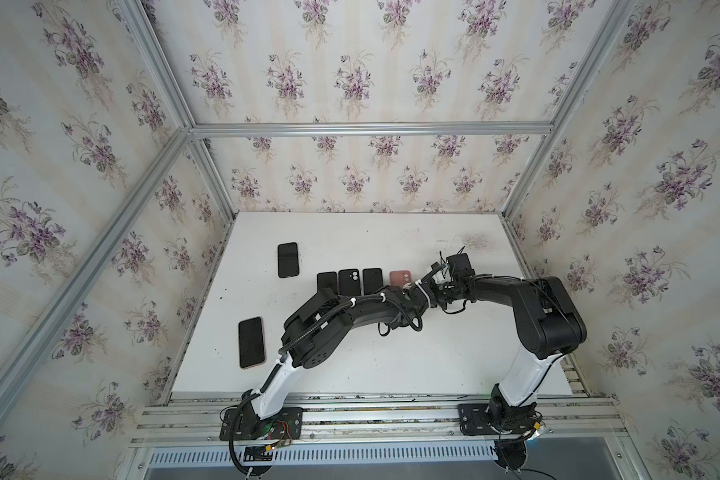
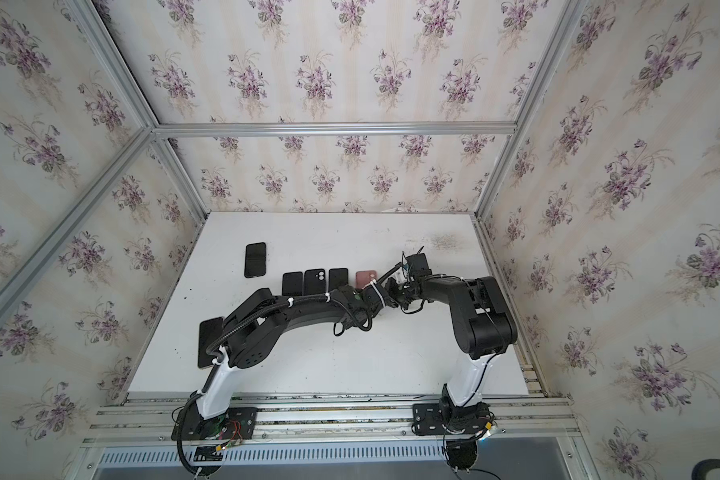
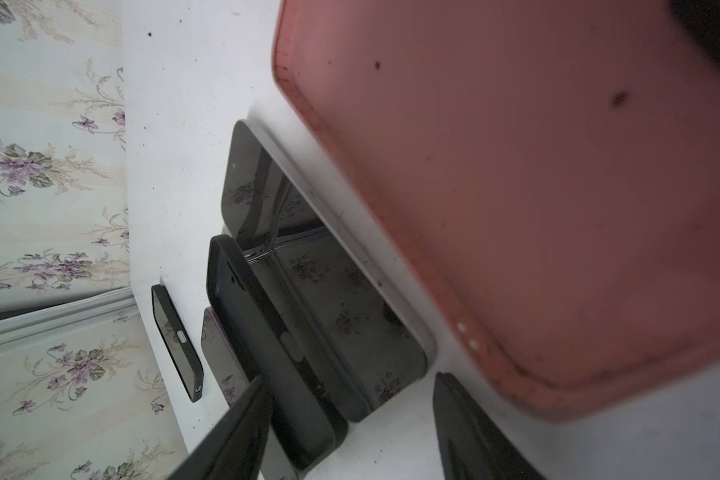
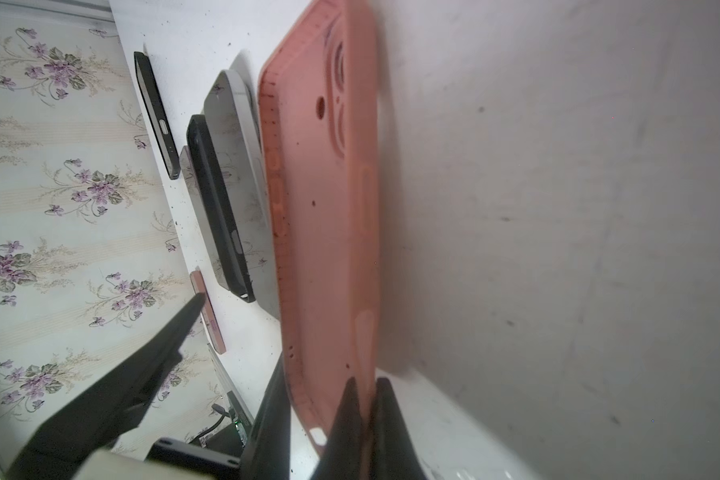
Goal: Take the phone out of the phone case
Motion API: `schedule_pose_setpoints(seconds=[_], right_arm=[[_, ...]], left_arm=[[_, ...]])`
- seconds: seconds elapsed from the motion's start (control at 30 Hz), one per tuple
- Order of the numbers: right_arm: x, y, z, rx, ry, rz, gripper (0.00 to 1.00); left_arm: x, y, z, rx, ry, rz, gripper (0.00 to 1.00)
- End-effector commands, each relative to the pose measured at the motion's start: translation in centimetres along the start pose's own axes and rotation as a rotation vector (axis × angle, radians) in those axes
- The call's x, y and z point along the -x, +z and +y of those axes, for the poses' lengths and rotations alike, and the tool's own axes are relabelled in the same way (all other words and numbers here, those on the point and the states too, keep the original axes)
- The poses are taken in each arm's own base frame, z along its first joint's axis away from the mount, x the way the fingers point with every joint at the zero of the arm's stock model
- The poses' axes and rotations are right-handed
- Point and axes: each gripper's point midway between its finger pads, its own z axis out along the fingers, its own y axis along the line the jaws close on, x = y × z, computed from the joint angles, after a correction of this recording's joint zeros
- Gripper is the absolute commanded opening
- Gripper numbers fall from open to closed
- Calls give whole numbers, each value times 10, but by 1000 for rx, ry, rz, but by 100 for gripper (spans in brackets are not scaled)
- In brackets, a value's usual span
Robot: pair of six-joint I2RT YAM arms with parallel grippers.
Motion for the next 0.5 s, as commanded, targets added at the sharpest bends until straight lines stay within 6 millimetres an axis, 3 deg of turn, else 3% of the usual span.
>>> schedule_pose_setpoints(seconds=[0.0,0.2,0.47], right_arm=[[6,6,-1,-10,4,-30,0],[10,15,-4,-38,8,-74,0],[19,28,-2,-31,19,-112,0]], left_arm=[[0,-23,21,-16,-120,-41,78],[-23,-61,62,-108,-379,-92,97],[-68,-75,125,-199,-713,-93,100]])
